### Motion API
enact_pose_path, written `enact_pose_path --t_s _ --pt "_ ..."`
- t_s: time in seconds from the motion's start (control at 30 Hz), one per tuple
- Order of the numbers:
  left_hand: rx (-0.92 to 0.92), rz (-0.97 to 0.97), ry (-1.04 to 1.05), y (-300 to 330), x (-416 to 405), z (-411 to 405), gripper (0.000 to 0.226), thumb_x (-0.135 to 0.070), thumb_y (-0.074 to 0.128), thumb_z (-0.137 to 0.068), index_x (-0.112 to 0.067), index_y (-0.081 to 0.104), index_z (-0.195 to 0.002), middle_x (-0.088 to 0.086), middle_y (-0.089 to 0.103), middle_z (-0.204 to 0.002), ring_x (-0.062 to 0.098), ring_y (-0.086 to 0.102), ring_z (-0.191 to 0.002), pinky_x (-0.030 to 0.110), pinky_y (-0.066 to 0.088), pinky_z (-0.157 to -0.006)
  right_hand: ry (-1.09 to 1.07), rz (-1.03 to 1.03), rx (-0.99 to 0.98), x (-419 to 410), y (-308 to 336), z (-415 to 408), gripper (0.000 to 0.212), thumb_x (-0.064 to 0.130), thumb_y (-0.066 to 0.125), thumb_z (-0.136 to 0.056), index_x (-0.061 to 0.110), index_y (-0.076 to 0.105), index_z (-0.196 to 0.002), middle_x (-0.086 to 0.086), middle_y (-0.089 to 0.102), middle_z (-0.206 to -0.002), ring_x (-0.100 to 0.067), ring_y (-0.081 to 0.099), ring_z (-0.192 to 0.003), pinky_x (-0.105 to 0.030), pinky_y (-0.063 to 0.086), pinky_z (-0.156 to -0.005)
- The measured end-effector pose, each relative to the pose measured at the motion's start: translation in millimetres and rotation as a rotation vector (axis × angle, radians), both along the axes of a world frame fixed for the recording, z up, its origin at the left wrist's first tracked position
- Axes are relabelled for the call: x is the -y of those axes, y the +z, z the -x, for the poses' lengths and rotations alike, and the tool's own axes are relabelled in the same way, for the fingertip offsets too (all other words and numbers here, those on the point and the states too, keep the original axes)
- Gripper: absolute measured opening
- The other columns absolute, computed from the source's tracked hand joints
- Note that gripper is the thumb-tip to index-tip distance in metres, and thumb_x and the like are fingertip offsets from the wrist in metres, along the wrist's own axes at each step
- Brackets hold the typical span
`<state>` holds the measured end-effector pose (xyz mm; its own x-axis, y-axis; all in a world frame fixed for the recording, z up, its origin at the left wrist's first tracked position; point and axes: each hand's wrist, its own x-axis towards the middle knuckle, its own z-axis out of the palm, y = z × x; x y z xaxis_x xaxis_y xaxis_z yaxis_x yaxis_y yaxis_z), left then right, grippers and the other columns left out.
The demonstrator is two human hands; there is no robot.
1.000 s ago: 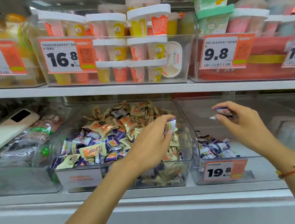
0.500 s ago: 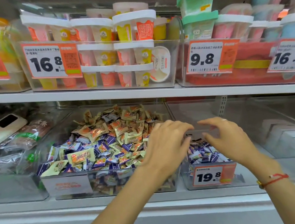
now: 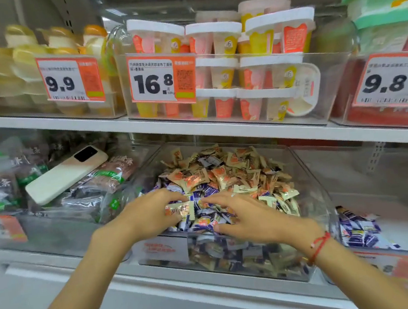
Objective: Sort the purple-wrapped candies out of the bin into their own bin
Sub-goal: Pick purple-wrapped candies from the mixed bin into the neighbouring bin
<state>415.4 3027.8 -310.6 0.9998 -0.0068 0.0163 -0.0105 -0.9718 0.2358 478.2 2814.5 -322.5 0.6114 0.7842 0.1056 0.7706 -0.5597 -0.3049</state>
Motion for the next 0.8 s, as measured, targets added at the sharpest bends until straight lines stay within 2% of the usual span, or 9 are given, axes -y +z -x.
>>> enact_pose_path --t_s 0.1,0.17,0.27,0.37,0.43,0.53,0.6,0.67,0.8 --pt "0.143 -0.031 0.126 -3 -3 -3 0.025 -0.046 0.059 -0.09 -0.042 0.061 -0.114 -0.012 0.062 -0.121 0.018 0.057 -0.11 0.031 0.045 -0.078 0.007 0.136 -0.044 -18 1 -18 0.076 0.042 0.06 -0.092 0.028 0.017 -0.153 0.002 0.021 -0.158 -0.017 0.021 -0.144 -0.03 0.02 -0.116" --pt "0.229 -0.063 0.178 -5 0 -7 0.022 -0.047 0.06 -0.088 -0.039 0.064 -0.109 -0.011 0.066 -0.109 0.019 0.06 -0.102 0.029 0.039 -0.068 0.004 0.191 -0.019 -28 2 -28 0.078 0.044 0.06 -0.091 0.028 0.016 -0.153 -0.001 0.024 -0.156 -0.022 0.027 -0.141 -0.036 0.029 -0.113" --pt "0.394 -0.098 0.233 -11 8 -11 0.023 -0.046 0.057 -0.09 -0.038 0.063 -0.111 -0.008 0.066 -0.109 0.021 0.061 -0.102 0.031 0.042 -0.067 -0.025 0.294 0.033 -43 5 -33 0.073 0.045 0.06 -0.09 0.02 0.026 -0.15 -0.01 0.039 -0.143 -0.029 0.04 -0.13 -0.038 0.039 -0.102" --pt "0.505 -0.098 0.252 -18 8 -15 0.026 -0.044 0.054 -0.093 -0.039 0.06 -0.118 -0.011 0.064 -0.116 0.02 0.06 -0.105 0.032 0.043 -0.066 -0.084 0.295 0.102 -47 10 -29 0.056 0.038 0.058 -0.093 0.009 0.04 -0.138 -0.008 0.057 -0.108 -0.025 0.054 -0.096 -0.032 0.044 -0.07" --pt "0.546 -0.09 0.234 -19 6 -16 0.029 -0.038 0.056 -0.093 -0.037 0.058 -0.122 -0.012 0.062 -0.117 0.017 0.056 -0.109 0.031 0.043 -0.067 -0.112 0.249 0.195 -41 10 -25 0.044 0.035 0.058 -0.094 0.008 0.048 -0.127 -0.003 0.05 -0.085 -0.021 0.048 -0.077 -0.028 0.032 -0.054" --pt "0.607 -0.025 0.116 -8 8 -14 0.022 -0.03 0.061 -0.091 -0.031 0.063 -0.113 -0.012 0.063 -0.107 0.013 0.054 -0.104 0.029 0.044 -0.069 -0.14 0.135 0.222 -27 6 -20 0.045 0.039 0.062 -0.091 0.012 0.052 -0.127 -0.006 0.061 -0.096 -0.025 0.058 -0.088 -0.03 0.035 -0.064" --pt "0.514 0.05 0.063 0 14 -12 0.015 -0.04 0.059 -0.091 -0.033 0.067 -0.102 -0.013 0.063 -0.092 0.012 0.06 -0.094 0.03 0.047 -0.069 -0.158 0.038 0.253 -15 8 -14 0.048 0.043 0.062 -0.09 0.016 0.053 -0.128 -0.004 0.065 -0.108 -0.022 0.06 -0.101 -0.03 0.04 -0.069" --pt "0.343 0.051 0.048 1 20 -12 0.028 -0.055 0.053 -0.09 -0.033 0.069 -0.094 -0.012 0.064 -0.083 0.015 0.063 -0.085 0.028 0.046 -0.064 -0.169 -0.069 0.303 -1 11 -9 0.048 0.045 0.062 -0.088 0.018 0.055 -0.127 0.0 0.063 -0.116 -0.018 0.057 -0.108 -0.03 0.046 -0.078" --pt "0.067 -0.117 0.082 -11 24 -15 0.047 -0.063 0.055 -0.084 -0.025 0.069 -0.108 -0.004 0.069 -0.102 0.019 0.063 -0.093 0.03 0.05 -0.073 -0.281 -0.198 0.287 30 14 6 0.051 0.041 0.063 -0.089 0.017 0.055 -0.133 0.004 0.06 -0.129 -0.015 0.054 -0.119 -0.027 0.042 -0.093"
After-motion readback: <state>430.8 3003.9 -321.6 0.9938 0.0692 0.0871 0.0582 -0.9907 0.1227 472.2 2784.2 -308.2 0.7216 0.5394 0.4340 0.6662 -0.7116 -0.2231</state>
